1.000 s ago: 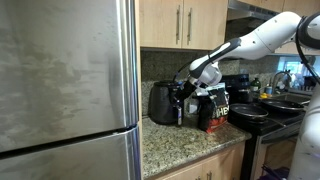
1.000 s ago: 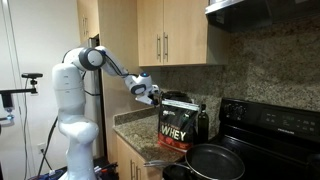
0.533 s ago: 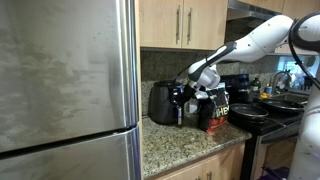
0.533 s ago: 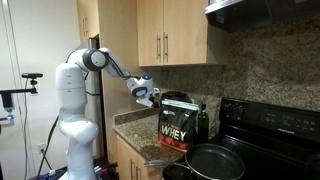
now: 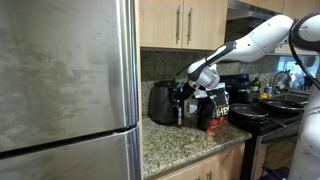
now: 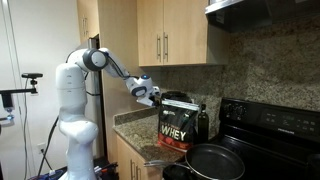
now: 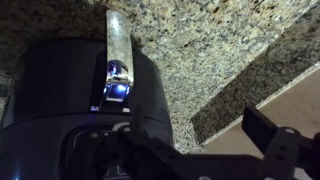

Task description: Press a button on the rice cooker

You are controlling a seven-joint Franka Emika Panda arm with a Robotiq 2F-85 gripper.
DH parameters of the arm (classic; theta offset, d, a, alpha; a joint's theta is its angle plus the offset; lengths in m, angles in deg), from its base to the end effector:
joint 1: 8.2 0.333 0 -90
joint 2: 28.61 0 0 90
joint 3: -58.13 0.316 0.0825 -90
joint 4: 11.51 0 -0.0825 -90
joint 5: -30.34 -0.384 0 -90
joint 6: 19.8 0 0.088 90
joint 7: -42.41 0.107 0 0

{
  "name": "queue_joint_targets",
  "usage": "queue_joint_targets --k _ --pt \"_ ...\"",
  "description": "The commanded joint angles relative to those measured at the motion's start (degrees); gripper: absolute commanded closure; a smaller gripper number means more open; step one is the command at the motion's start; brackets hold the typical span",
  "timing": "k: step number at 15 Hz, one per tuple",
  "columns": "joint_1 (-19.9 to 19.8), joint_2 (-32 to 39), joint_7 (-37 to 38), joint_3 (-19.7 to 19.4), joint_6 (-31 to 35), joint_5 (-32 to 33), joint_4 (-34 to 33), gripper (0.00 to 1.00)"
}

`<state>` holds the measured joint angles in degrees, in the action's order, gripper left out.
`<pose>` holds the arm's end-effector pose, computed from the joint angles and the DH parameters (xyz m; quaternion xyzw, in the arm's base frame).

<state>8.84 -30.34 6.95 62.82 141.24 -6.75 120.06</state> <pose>0.5171 0.1748 0.4152 -0.9272 -0.2074 -0.2748 0.1475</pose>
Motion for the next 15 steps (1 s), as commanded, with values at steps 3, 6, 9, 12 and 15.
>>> queue_joint_targets --k 3,6,9,12,15 --pt "0.2 0.0 -0.1 0.0 1.4 -0.7 0.0 0.00" --pt "-0.1 -0.4 3.6 -0.2 -1.5 1.0 0.4 0.00" --pt "0.6 0.0 0.3 0.0 -0.9 -3.1 -0.5 0.00" --pt "0.6 0.0 2.3 0.0 -0.1 -1.9 -0.1 0.00" --pt "0.8 0.0 2.2 0.0 0.0 -2.7 -0.2 0.00"
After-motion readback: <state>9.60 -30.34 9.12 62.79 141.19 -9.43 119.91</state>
